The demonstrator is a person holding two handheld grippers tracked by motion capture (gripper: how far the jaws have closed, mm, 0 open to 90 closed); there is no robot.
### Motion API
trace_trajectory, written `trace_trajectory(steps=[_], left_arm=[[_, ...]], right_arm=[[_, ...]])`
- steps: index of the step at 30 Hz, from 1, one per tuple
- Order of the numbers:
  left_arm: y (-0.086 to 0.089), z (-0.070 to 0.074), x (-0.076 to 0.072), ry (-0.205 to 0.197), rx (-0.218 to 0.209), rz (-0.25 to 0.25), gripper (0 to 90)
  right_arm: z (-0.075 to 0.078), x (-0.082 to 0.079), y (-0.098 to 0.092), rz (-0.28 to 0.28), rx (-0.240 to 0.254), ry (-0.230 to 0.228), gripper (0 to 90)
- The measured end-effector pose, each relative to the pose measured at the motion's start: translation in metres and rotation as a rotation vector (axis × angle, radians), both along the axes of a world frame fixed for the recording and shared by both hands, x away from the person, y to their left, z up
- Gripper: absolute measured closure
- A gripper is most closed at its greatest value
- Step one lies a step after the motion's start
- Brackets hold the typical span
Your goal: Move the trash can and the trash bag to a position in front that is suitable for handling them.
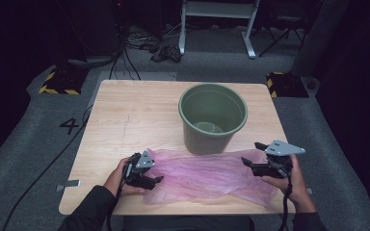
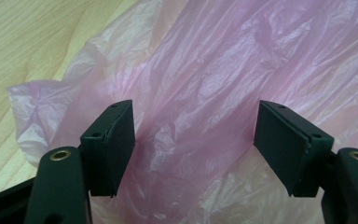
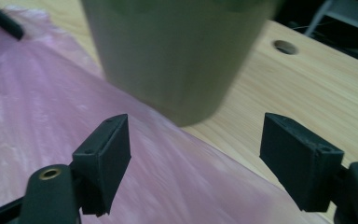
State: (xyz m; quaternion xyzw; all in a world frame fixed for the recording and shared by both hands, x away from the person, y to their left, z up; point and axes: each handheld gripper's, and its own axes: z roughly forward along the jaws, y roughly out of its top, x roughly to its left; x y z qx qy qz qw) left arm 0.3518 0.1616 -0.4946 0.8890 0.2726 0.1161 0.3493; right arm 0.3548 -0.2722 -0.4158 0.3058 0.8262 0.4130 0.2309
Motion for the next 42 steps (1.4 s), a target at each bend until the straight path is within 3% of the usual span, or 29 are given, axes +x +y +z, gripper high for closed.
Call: trace_trajectory(steps=[2, 4, 6, 12, 15, 20, 27, 28, 34, 38, 40, 42], left_arm=[[-0.002, -0.002, 0.001, 0.005, -0.002, 0.005, 28.1], [-0.002, -0.002, 0.002, 0.004, -0.003, 0.003, 28.0], [-0.003, -0.003, 0.003, 0.005, -0.014, 0.008, 26.9], [-0.002, -0.005, 0.005, 0.009, -0.031, 0.025, 25.8], [-0.004, -0.006, 0.006, 0.002, -0.041, 0.025, 25.7], [-0.005, -0.007, 0.008, -0.005, -0.047, 0.03, 25.7], [-0.011, -0.008, 0.009, -0.011, -0.051, 0.057, 25.7], [-0.013, -0.008, 0.009, -0.011, -0.052, 0.068, 25.7], [-0.022, -0.008, 0.01, -0.019, -0.055, 0.072, 25.7], [-0.027, -0.008, 0.012, -0.018, -0.058, 0.067, 25.7], [-0.03, -0.008, 0.013, -0.019, -0.056, 0.07, 25.7], [-0.033, -0.008, 0.014, -0.018, -0.053, 0.073, 25.6]], right_arm=[[-0.002, 0.013, 0.018, 0.033, -0.026, 0.018, 23.0], [-0.003, 0.017, 0.022, 0.039, -0.029, 0.03, 22.7], [-0.004, 0.032, 0.03, 0.039, -0.045, 0.048, 21.1], [-0.011, 0.051, 0.031, 0.042, 0.004, 0.089, 17.7], [-0.013, 0.061, 0.033, 0.088, 0.037, 0.114, 16.9], [-0.014, 0.066, 0.041, 0.112, 0.034, 0.1, 15.4], [-0.016, 0.067, 0.055, 0.161, 0.026, 0.091, 15.9], [-0.017, 0.066, 0.061, 0.169, 0.005, 0.094, 15.8], [-0.019, 0.055, 0.063, 0.195, -0.001, 0.096, 17.8], [-0.027, 0.033, 0.063, 0.22, -0.069, 0.088, 16.6], [-0.029, 0.028, 0.063, 0.227, -0.079, 0.091, 16.3], [-0.039, 0.019, 0.064, 0.22, -0.133, 0.101, 16.1]])
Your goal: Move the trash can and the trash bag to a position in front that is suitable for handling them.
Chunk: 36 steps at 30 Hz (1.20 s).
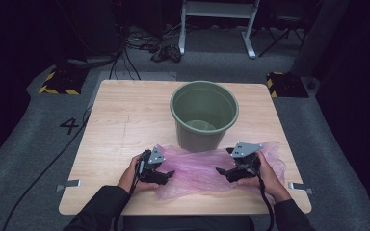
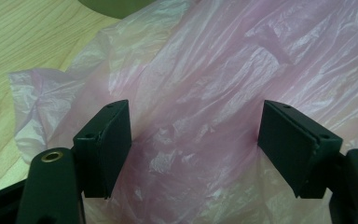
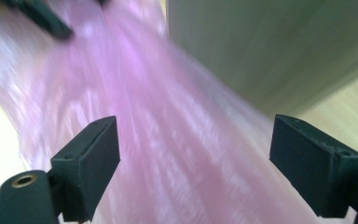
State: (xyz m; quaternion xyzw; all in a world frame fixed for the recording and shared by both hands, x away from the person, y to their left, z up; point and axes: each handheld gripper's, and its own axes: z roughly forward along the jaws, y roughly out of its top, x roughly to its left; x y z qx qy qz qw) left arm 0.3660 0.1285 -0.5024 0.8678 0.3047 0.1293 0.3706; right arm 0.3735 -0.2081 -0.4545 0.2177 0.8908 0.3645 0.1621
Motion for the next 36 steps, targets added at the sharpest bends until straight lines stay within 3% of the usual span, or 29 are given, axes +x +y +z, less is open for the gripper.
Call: trace_trajectory(steps=[4, 13, 21, 22, 24, 31, 36], left_arm=[[-0.006, 0.0, 0.002, 0.002, -0.002, 0.002, 25.7], [-0.019, 0.0, 0.009, 0.002, -0.003, -0.012, 25.6], [-0.029, 0.0, 0.017, 0.002, -0.004, -0.021, 25.7], [-0.031, 0.0, 0.019, -0.002, -0.006, -0.023, 25.6], [-0.033, 0.0, 0.021, -0.002, -0.004, -0.024, 25.6], [-0.043, 0.0, 0.028, 0.001, -0.004, -0.032, 25.6], [-0.046, 0.0, 0.032, -0.002, -0.004, -0.043, 25.6]], right_arm=[[-0.014, -0.005, 0.0, -0.003, -0.016, 0.036, 16.2], [-0.035, 0.004, -0.009, -0.069, -0.017, 0.092, 19.0], [-0.041, 0.011, -0.019, -0.096, 0.003, 0.098, 19.1], [-0.042, 0.012, -0.021, -0.106, 0.009, 0.064, 23.5], [-0.042, 0.012, -0.023, -0.101, 0.016, 0.056, 24.7], [-0.045, 0.021, -0.031, -0.111, 0.048, 0.114, 18.1], [-0.046, 0.024, -0.032, -0.103, 0.048, 0.116, 15.2]])
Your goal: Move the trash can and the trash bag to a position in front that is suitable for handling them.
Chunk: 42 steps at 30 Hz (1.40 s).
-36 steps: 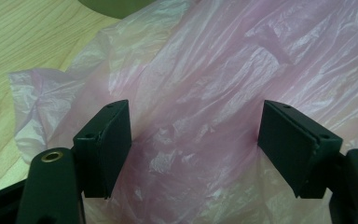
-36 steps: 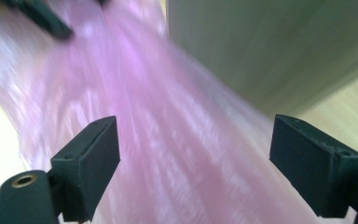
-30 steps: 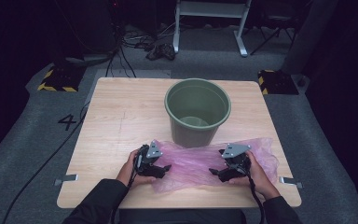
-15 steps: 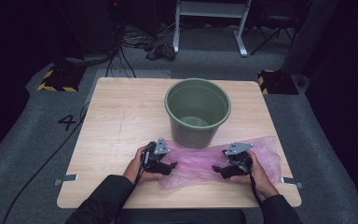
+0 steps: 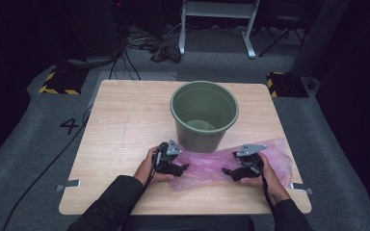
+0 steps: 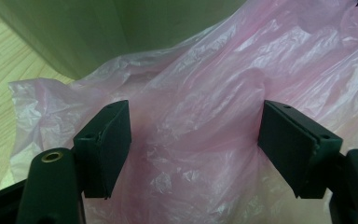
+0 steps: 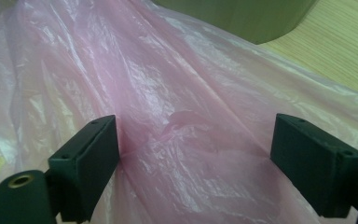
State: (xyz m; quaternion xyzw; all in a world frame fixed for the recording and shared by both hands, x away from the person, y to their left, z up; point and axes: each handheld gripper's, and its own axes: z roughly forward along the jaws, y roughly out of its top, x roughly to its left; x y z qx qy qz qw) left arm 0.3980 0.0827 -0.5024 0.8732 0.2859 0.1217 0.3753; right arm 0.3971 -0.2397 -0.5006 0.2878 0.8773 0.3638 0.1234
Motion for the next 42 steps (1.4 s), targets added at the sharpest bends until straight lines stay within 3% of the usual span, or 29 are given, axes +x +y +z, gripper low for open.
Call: trace_trajectory(steps=[4, 7, 8, 10, 11, 12, 14, 20, 26, 31, 34, 38, 42], left_arm=[[-0.001, 0.0, 0.003, 0.007, -0.001, 0.002, 24.4], [0.0, 0.0, 0.002, -0.006, 0.008, 0.003, 24.3], [0.0, 0.001, 0.002, -0.008, 0.015, -0.001, 24.3], [0.001, 0.002, 0.001, -0.022, 0.03, 0.002, 24.5], [0.004, 0.004, 0.001, -0.023, 0.022, 0.003, 25.1], [0.004, 0.004, 0.001, -0.023, 0.022, 0.003, 25.2], [0.008, 0.007, 0.0, -0.036, 0.011, 0.002, 25.8], [0.033, 0.031, -0.011, -0.092, -0.038, 0.011, 23.5], [0.063, 0.036, -0.021, -0.087, -0.049, 0.049, 23.6], [0.095, 0.026, -0.031, -0.061, -0.012, 0.098, 23.3], [0.11, 0.023, -0.033, -0.041, -0.015, 0.124, 23.3], [0.12, 0.018, -0.034, -0.024, -0.012, 0.132, 22.9], [0.127, 0.013, -0.037, 0.008, -0.029, 0.108, 21.9]], right_arm=[[0.0, -0.001, 0.0, 0.002, 0.001, -0.001, 20.1], [0.003, -0.005, -0.002, 0.005, 0.016, -0.009, 41.7], [0.003, -0.005, -0.002, 0.005, 0.016, -0.009, 41.7], [0.004, -0.006, -0.003, 0.006, 0.019, -0.013, 51.1], [0.004, -0.007, -0.003, -0.003, 0.021, -0.013, 59.2], [0.004, -0.007, -0.003, -0.003, 0.021, -0.013, 59.2], [0.005, -0.009, -0.003, -0.012, 0.015, -0.015, 70.0], [0.006, -0.01, -0.003, -0.038, 0.006, -0.018, 83.6], [0.007, -0.012, -0.006, -0.046, -0.01, -0.044, 87.8], [0.013, -0.017, -0.012, -0.028, 0.003, -0.077, 88.5], [0.019, -0.021, -0.015, -0.017, 0.01, -0.105, 88.6], [0.025, -0.025, -0.019, -0.012, 0.028, -0.129, 88.7], [0.032, -0.028, -0.023, -0.012, 0.047, -0.156, 88.7]])
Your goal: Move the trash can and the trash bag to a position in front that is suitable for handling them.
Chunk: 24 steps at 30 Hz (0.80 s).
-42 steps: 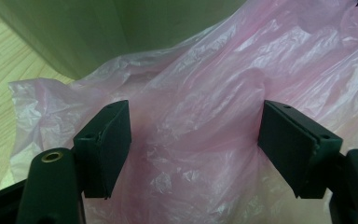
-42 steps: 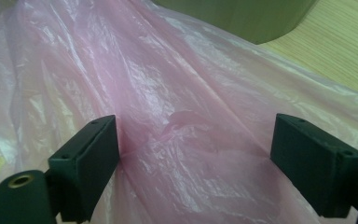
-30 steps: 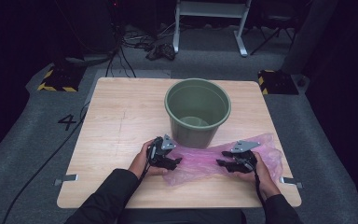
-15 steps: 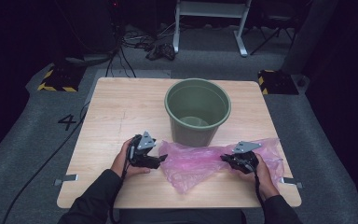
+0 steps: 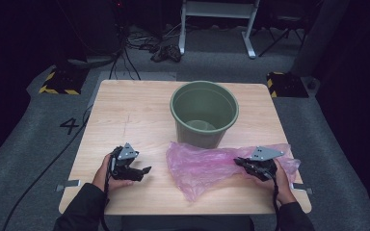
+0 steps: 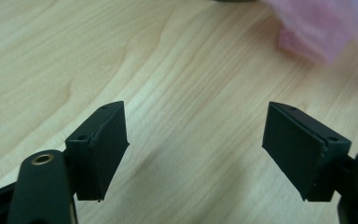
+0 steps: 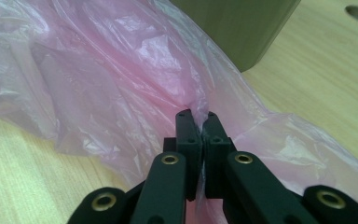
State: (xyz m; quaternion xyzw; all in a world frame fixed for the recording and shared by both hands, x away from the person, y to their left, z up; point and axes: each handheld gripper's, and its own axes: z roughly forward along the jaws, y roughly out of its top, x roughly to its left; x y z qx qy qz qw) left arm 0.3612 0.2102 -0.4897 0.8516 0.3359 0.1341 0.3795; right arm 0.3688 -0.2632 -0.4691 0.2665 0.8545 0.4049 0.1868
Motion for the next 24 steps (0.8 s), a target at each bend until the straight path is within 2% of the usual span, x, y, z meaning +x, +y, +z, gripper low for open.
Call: trace_trajectory(steps=[1, 5, 7, 13, 24], left_arm=[[0.0, -0.002, -0.001, 0.004, -0.001, -0.012, 22.0], [-0.001, -0.006, -0.001, 0.007, 0.029, -0.023, 22.8], [-0.002, -0.008, -0.001, 0.016, 0.036, -0.022, 22.8], [0.001, -0.01, -0.001, 0.008, 0.06, -0.016, 21.8], [0.007, -0.014, 0.001, 0.007, 0.042, 0.012, 15.1]], right_arm=[[0.004, -0.002, -0.002, 0.0, 0.007, -0.017, 88.7], [0.008, -0.004, -0.003, 0.003, 0.014, -0.039, 88.7], [0.01, -0.005, -0.003, 0.009, 0.016, -0.05, 88.7], [0.017, -0.01, -0.001, 0.027, 0.031, -0.087, 88.6], [0.029, -0.017, -0.004, 0.047, 0.047, -0.142, 88.6]])
